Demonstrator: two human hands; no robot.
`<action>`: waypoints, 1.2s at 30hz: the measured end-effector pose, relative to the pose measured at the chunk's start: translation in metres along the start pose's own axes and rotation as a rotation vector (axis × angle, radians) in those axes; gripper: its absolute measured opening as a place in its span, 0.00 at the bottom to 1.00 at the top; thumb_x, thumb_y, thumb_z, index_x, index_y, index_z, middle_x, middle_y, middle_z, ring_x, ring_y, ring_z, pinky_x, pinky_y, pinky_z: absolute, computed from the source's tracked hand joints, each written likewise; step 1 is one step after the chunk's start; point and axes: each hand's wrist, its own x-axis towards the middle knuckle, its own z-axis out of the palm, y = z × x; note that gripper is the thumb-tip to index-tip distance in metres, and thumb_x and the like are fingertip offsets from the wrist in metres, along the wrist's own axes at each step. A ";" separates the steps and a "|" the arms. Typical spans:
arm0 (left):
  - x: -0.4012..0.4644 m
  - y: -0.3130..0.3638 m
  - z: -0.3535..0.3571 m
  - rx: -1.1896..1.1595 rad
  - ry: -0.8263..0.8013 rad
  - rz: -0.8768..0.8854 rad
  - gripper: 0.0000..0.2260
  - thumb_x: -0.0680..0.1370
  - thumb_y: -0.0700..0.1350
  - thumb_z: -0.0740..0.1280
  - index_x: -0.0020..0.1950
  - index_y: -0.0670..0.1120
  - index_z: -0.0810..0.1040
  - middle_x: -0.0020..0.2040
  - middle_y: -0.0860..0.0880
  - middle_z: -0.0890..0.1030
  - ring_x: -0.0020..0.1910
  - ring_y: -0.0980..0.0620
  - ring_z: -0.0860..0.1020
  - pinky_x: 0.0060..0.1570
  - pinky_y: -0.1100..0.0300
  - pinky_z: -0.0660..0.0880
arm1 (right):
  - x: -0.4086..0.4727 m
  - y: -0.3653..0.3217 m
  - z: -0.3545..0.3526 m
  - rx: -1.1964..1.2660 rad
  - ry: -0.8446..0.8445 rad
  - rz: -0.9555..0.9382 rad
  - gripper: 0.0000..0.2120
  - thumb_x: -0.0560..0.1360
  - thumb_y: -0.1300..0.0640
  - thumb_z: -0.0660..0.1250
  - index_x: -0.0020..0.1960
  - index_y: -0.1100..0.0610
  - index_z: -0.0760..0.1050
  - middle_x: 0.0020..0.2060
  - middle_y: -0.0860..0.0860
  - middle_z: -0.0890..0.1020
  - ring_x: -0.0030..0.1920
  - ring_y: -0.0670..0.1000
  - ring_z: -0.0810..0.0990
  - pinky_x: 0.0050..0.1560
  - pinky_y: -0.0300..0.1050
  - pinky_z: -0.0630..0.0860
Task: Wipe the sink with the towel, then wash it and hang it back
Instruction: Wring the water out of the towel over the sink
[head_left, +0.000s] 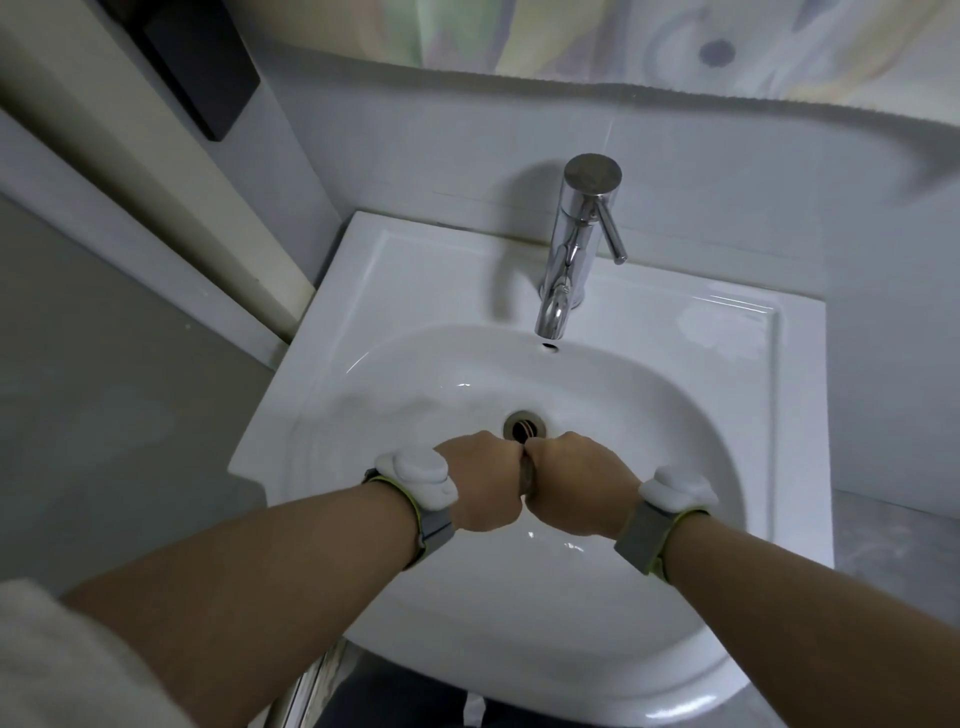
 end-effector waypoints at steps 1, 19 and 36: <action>0.001 -0.001 0.002 0.013 0.016 0.014 0.07 0.77 0.44 0.63 0.54 0.47 0.75 0.43 0.49 0.74 0.43 0.47 0.76 0.40 0.58 0.70 | 0.001 0.000 0.002 0.018 -0.019 0.022 0.09 0.76 0.59 0.60 0.54 0.53 0.75 0.39 0.48 0.74 0.41 0.51 0.76 0.40 0.43 0.72; 0.008 -0.014 0.015 0.203 0.222 0.291 0.13 0.77 0.48 0.60 0.60 0.47 0.73 0.43 0.48 0.80 0.38 0.46 0.78 0.42 0.53 0.78 | -0.013 0.000 -0.013 0.314 -0.189 0.070 0.11 0.71 0.62 0.64 0.34 0.51 0.66 0.32 0.48 0.74 0.37 0.50 0.74 0.31 0.36 0.65; -0.008 -0.016 -0.002 -0.303 0.356 -0.100 0.14 0.71 0.52 0.71 0.46 0.47 0.70 0.46 0.48 0.69 0.46 0.45 0.74 0.42 0.57 0.70 | -0.028 0.000 -0.025 0.938 0.133 0.340 0.27 0.79 0.48 0.63 0.74 0.51 0.60 0.59 0.55 0.77 0.52 0.55 0.80 0.52 0.51 0.80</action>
